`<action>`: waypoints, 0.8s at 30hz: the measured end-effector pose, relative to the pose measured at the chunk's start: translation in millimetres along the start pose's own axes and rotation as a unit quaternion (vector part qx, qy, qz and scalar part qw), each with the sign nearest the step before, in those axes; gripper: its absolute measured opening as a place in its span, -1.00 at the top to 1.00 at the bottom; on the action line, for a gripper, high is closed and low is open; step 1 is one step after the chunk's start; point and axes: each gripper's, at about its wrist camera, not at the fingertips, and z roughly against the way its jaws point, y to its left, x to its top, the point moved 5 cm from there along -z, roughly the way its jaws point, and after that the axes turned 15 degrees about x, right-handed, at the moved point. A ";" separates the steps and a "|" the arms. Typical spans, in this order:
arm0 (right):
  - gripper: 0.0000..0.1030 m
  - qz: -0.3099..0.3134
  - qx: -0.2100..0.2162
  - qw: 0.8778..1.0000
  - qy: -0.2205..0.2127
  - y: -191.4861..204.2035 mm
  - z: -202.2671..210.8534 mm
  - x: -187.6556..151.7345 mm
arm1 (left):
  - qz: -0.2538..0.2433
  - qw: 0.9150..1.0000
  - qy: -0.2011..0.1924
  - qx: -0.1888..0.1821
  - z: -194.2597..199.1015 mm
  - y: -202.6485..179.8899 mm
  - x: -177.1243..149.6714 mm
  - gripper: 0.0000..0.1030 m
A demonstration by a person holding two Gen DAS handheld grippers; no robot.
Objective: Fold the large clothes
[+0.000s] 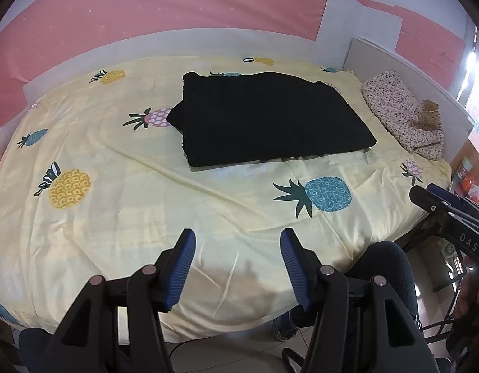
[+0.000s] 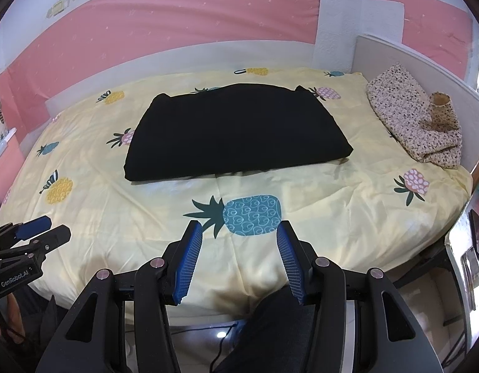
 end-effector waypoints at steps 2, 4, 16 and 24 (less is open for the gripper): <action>0.01 0.000 0.001 1.000 0.001 -0.4 -0.3 0.0 | 0.000 1.000 0.002 0.000 -0.3 -0.6 -0.5 -0.14; 0.01 0.000 0.000 1.000 0.000 0.2 -0.1 -0.1 | -0.001 1.000 0.004 0.002 -1.3 -0.8 -0.8 -0.15; 0.01 0.001 0.000 1.000 0.001 1.0 -1.1 -0.5 | 0.001 1.000 0.011 0.001 -2.8 -3.0 -2.2 -0.17; 0.01 0.001 0.001 1.000 0.002 0.6 -1.8 -1.2 | 0.001 1.000 0.013 0.002 -2.9 -5.3 -3.4 -0.18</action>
